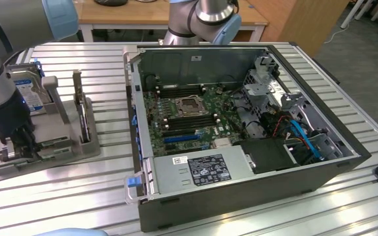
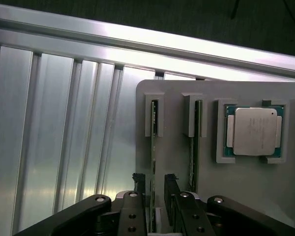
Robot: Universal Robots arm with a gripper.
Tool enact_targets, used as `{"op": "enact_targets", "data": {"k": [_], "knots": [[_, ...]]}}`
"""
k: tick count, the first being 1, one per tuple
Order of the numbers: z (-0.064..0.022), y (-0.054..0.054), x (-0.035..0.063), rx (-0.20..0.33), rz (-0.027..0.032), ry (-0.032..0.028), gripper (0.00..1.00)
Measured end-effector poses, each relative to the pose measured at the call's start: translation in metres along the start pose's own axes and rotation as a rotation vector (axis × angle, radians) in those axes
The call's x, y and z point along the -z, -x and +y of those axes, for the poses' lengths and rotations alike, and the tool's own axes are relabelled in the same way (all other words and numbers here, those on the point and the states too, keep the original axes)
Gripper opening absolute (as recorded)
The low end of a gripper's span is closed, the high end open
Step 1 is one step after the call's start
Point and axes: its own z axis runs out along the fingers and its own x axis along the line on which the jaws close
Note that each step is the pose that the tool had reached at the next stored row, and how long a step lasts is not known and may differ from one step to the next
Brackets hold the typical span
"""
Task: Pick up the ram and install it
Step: 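Pick up the ram and move it above insertion slot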
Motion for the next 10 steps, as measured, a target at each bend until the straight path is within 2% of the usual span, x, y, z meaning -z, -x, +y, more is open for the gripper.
{"op": "enact_targets", "data": {"k": [10], "knots": [[0.0015, 0.0003, -0.0065, 0.000, 0.0025, -0.0136, 0.29]]}}
